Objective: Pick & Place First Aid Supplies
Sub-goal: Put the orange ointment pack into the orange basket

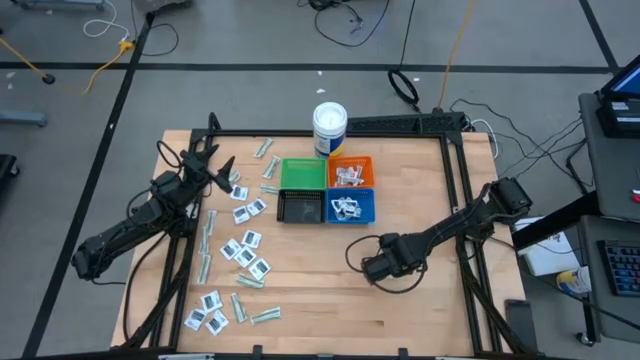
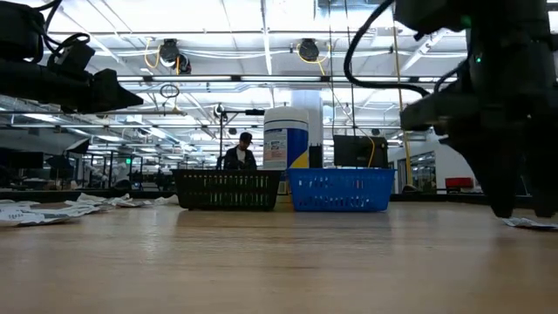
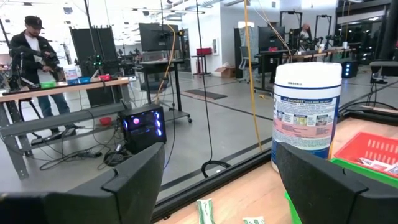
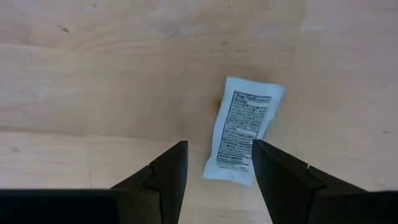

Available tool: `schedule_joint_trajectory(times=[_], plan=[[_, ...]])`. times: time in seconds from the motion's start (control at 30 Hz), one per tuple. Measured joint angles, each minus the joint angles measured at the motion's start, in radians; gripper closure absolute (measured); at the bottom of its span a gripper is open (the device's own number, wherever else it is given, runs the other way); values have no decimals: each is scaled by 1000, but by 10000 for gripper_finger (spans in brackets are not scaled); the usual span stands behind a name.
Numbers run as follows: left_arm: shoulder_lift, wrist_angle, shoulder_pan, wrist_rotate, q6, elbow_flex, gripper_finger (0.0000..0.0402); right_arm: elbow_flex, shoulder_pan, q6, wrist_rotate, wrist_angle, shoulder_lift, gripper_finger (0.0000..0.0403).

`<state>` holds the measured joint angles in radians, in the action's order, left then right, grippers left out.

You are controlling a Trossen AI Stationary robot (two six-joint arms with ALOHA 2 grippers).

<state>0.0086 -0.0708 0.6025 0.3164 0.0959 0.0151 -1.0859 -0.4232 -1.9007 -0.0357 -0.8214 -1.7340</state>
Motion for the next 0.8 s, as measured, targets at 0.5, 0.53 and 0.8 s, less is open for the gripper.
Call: schedule_joint_trajectory(times=[0.5,0.53,0.8], plan=[[0,0,0,0,0,0,94,82,4,55,-14,90,5,333],[0,0,0,0,0,0,94,84,4,58,-6,88,5,352],[0,0,0,0,0,0,94,75,11,209,31,43,20,394]])
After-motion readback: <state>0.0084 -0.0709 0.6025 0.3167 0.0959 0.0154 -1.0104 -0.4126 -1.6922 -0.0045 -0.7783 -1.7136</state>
